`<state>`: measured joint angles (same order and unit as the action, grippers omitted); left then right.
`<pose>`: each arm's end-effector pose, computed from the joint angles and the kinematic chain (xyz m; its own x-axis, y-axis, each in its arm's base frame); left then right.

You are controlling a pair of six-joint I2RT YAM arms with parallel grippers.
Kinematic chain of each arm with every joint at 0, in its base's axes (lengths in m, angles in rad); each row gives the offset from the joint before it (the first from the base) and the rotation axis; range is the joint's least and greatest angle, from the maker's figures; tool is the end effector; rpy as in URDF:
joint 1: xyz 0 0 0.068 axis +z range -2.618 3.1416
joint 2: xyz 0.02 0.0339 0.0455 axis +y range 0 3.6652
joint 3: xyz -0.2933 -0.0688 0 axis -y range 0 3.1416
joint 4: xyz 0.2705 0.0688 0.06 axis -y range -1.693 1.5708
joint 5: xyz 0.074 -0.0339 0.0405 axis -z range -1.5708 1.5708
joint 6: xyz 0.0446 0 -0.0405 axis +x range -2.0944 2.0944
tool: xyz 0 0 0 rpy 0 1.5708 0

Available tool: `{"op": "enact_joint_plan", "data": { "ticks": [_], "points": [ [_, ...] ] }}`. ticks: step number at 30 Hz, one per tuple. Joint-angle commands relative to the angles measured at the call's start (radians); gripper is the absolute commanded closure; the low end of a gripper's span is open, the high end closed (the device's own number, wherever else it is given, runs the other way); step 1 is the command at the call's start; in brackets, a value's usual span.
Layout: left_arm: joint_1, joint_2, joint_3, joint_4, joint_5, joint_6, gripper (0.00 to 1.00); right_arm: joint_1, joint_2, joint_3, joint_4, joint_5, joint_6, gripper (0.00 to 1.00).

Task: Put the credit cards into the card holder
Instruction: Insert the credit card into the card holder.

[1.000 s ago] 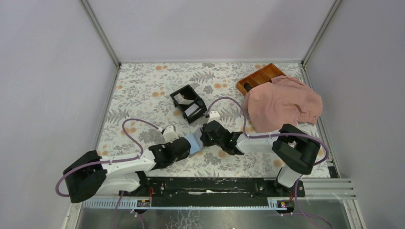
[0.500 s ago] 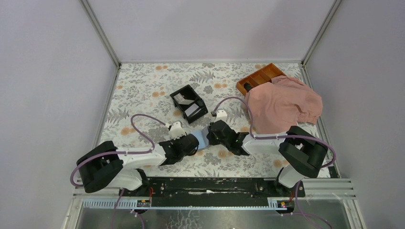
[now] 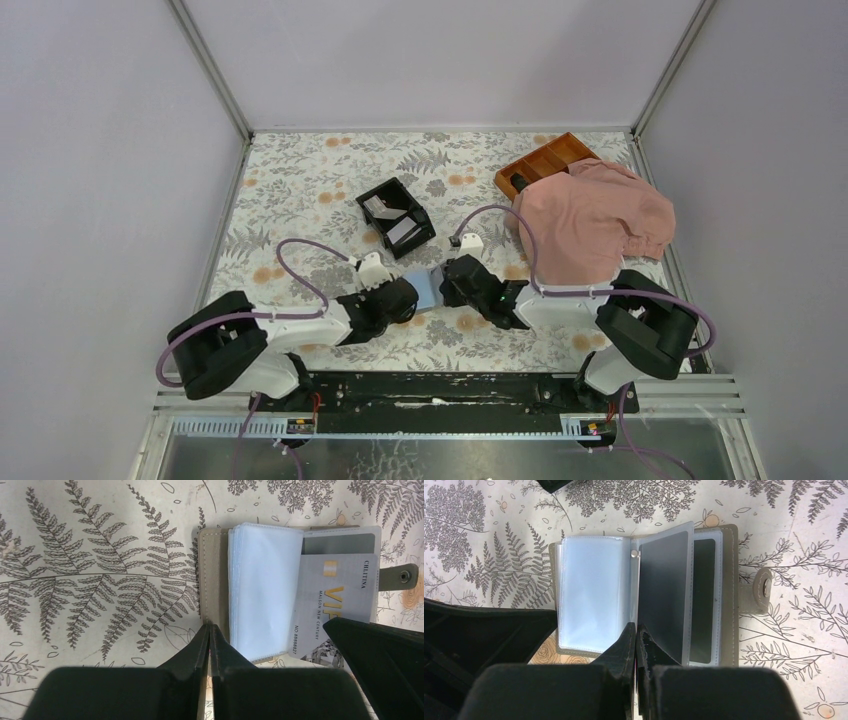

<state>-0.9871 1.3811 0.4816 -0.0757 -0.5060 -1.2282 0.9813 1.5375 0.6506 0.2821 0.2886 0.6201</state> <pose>0.1521 -0.1911 0.1335 -0.6996 -0.4357 -0.5664 -0.2349 0.8888 -0.3936 0.1905 0.2620 0.1685 -0.6447 0.0382 -0.7635 -0.3589 0.8668 0.3463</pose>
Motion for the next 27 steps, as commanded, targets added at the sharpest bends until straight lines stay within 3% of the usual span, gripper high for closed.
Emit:
{"op": "enact_joint_plan", "data": {
  "ticks": [1, 27],
  "points": [
    [0.012, 0.066, -0.053, -0.039, 0.034, 0.015, 0.92, -0.003, -0.025, -0.021, -0.033, 0.063, 0.003, 1.00],
    [0.014, 0.090, -0.093, 0.011, 0.070, 0.018, 0.94, -0.060, -0.080, -0.109, 0.172, 0.084, 0.047, 1.00]
  ]
}}
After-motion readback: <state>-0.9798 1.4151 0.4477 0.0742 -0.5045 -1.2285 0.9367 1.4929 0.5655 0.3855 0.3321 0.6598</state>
